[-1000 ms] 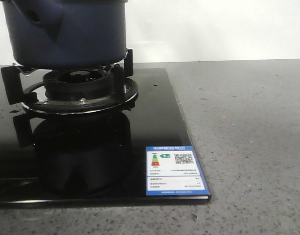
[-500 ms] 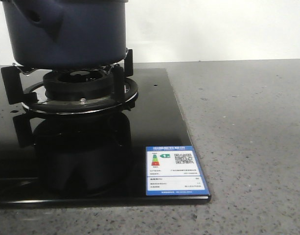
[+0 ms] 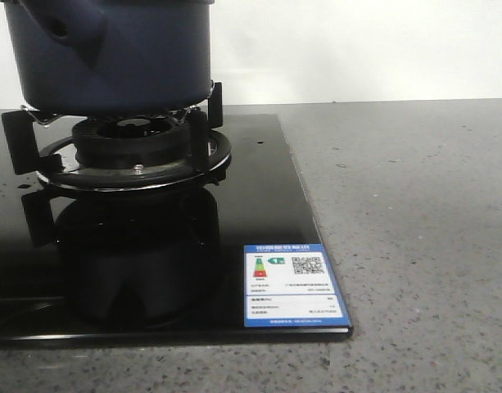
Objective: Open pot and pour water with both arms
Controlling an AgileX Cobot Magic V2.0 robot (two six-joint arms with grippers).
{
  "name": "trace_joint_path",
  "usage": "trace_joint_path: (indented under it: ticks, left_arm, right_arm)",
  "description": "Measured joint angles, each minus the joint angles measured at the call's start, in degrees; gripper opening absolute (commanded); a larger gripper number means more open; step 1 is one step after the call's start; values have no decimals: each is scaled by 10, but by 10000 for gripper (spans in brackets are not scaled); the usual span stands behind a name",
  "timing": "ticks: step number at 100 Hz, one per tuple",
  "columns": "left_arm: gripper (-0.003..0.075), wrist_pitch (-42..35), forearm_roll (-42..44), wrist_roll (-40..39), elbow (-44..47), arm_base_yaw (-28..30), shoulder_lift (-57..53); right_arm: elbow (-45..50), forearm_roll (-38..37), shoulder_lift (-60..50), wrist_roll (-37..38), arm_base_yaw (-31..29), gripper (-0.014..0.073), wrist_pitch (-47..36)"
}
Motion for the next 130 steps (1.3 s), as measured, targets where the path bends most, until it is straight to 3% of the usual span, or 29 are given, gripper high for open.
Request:
trace_joint_path:
  ticks: [25, 55, 74, 89, 100, 116, 130]
  left_arm:
    - [316, 0, 0, 0, 0, 0, 0]
    - [316, 15, -9, 0, 0, 0, 0]
    - [316, 35, -21, 0, 0, 0, 0]
    - [316, 42, -26, 0, 0, 0, 0]
    - [316, 50, -32, 0, 0, 0, 0]
    - [316, 63, -49, 6, 0, 0, 0]
    - [316, 74, -63, 10, 0, 0, -1]
  right_arm:
    - [0, 0, 0, 9, 0, 392, 0]
    - [0, 8, 0, 167, 0, 392, 0]
    - [0, 10, -7, 325, 0, 392, 33]
    - [0, 18, -36, 521, -1, 392, 109]
    - [0, 65, -68, 641, -17, 392, 149]
    - [24, 192, -128, 695, -70, 392, 173]
    - [110, 230, -185, 750, -129, 392, 151]
